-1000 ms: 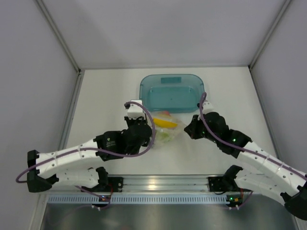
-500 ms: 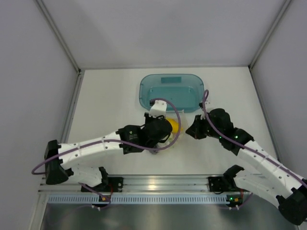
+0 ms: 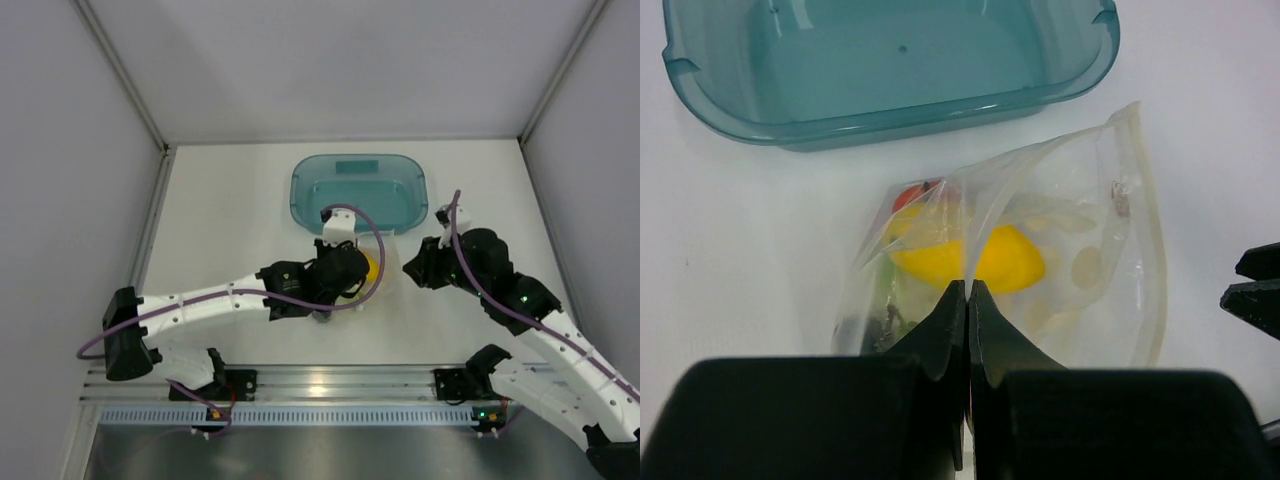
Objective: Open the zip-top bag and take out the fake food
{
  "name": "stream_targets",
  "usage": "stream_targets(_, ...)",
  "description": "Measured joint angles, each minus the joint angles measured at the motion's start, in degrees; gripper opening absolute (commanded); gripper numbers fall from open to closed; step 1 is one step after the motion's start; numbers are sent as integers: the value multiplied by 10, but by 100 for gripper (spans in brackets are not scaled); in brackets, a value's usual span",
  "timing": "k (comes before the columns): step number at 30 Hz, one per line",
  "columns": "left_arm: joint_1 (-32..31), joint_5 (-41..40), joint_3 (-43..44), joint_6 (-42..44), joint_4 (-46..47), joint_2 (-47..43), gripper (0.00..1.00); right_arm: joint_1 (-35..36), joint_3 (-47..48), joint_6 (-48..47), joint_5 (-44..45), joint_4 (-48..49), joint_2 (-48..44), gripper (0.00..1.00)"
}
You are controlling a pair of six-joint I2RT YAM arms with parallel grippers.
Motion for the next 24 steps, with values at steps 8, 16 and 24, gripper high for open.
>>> stream_targets(8, 0, 26, 0, -13, 31, 0, 0, 0, 18, -28, -100, 47, 0, 32)
stream_targets(16, 0, 29, 0, -25, 35, -1, 0, 26, 17, -67, -139, 164, 97, 35)
stream_targets(24, 0, 28, -16, -34, 37, -42, 0, 68, -12, -114, -109, 290, 174, 42)
